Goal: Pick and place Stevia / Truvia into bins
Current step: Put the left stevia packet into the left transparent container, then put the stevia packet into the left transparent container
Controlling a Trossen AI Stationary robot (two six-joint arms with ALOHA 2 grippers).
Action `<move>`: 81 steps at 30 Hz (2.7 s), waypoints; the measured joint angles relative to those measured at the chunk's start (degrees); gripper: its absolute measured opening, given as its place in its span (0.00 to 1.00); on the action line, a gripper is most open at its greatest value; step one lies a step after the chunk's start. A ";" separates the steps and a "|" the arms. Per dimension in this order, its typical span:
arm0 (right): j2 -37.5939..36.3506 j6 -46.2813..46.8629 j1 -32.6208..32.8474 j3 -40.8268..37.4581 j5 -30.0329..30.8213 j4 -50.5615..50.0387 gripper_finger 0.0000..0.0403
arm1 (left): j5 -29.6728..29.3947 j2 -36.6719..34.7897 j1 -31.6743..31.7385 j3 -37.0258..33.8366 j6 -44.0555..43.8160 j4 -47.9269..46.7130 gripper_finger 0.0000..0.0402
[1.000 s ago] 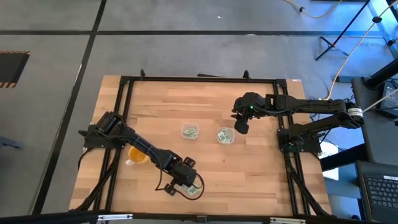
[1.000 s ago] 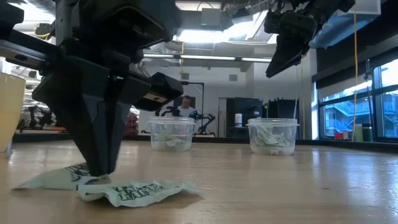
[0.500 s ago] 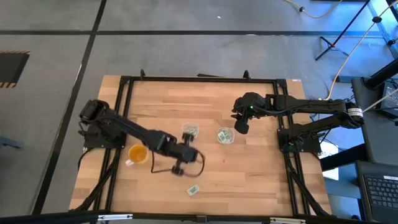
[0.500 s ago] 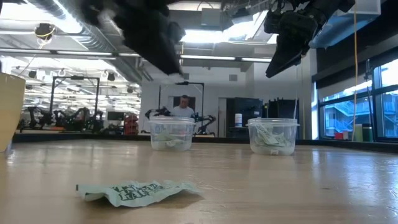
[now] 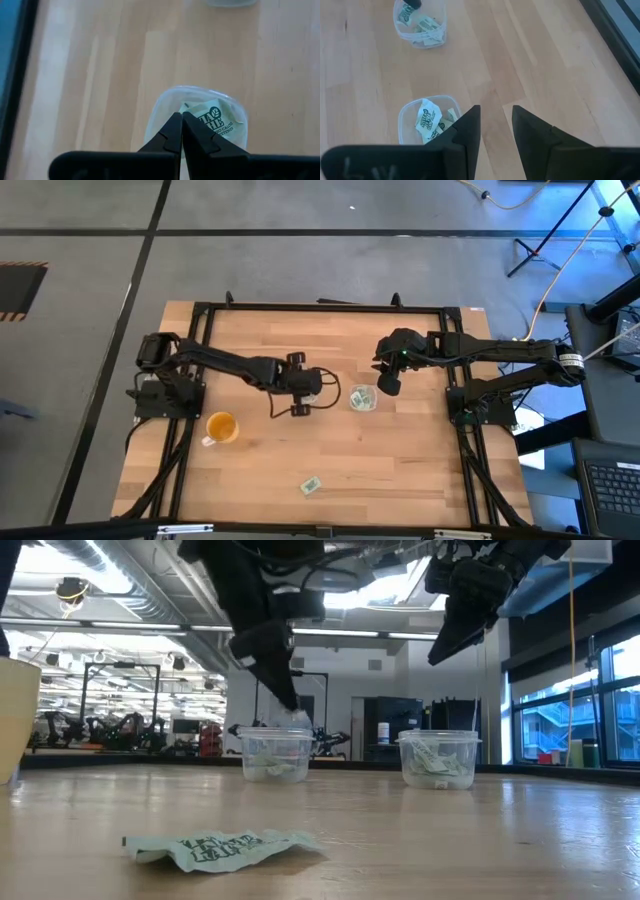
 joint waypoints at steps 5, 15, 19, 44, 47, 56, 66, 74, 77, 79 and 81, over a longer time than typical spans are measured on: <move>0.00 -0.13 0.00 0.00 0.00 -0.27 0.29 | 1.00 1.24 1.56 0.08 0.17 0.27 0.01; -0.02 -0.13 0.00 0.00 0.00 -0.89 0.29 | 1.20 3.16 3.11 -0.03 1.25 -2.39 0.01; -0.02 -0.13 0.00 0.00 -0.02 -0.95 0.29 | 0.76 3.45 3.35 0.05 1.22 -1.46 0.01; -28.03 2.17 3.80 -17.95 0.00 14.64 0.29 | 11.63 -4.85 -0.13 0.03 0.06 0.45 0.29; -32.21 3.15 3.82 -21.06 -0.03 17.16 0.29 | 17.89 -6.34 -2.58 0.03 0.24 5.49 0.30; -37.91 4.66 3.81 -29.80 -0.11 24.95 0.29 | 24.86 -4.05 -11.70 0.08 0.08 13.10 0.31; -37.97 4.57 3.81 -31.15 -0.08 26.88 0.29 | 25.66 6.07 -18.29 0.08 -3.96 21.43 0.31; -37.92 4.82 3.82 -31.17 -0.06 25.56 0.29 | 22.50 13.95 -22.46 4.88 -0.86 21.74 0.31; -37.92 4.90 3.82 -31.17 -0.06 25.28 0.29 | 19.98 16.85 -23.41 6.96 0.48 20.29 0.31; -37.92 4.92 3.82 -31.17 -0.06 25.24 0.29 | 19.05 18.25 -23.79 7.79 1.30 19.28 0.31; -37.92 4.98 3.82 -31.17 -0.06 25.03 0.29 | 18.66 19.14 -24.00 8.21 1.31 17.74 0.31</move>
